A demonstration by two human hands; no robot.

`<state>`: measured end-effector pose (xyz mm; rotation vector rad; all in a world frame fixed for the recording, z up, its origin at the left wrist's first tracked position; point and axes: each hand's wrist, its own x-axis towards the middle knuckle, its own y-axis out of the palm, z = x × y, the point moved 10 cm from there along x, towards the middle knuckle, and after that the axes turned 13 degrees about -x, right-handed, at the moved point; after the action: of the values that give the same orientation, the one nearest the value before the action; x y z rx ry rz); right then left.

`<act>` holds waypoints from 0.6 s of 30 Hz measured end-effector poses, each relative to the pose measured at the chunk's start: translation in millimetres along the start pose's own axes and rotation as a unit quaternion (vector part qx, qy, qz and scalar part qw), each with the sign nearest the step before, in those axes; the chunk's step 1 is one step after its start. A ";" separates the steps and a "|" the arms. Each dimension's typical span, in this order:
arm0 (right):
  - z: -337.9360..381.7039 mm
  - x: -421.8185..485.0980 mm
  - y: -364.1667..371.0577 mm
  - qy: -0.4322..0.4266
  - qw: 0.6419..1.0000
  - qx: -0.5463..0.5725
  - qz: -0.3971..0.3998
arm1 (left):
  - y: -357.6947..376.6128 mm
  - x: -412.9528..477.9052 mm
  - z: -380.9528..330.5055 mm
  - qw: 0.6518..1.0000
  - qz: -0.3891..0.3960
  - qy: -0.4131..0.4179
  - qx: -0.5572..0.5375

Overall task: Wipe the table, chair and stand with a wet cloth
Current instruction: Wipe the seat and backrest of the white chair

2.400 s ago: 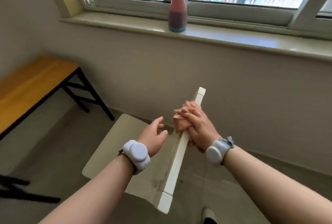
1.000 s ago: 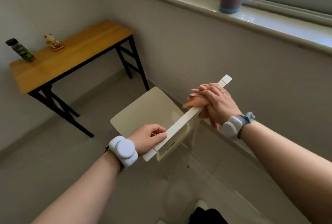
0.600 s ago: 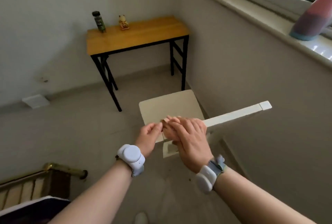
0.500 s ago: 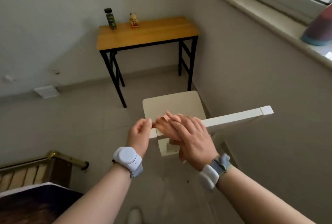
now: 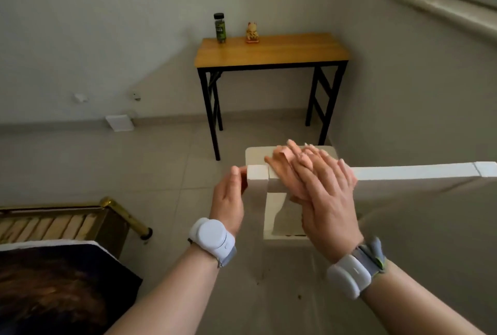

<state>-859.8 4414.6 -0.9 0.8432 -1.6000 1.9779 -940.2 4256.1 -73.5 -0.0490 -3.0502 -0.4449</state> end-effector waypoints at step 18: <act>58.5 -51.6 62.6 -0.195 0.923 -0.076 -0.323 | -27.9 15.9 113.4 0.964 0.161 0.159 -0.136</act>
<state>-855.9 4345.2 -72.8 1.5336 -1.3883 1.2551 -963.2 4262.2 -188.9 -0.4340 -2.5825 -0.7575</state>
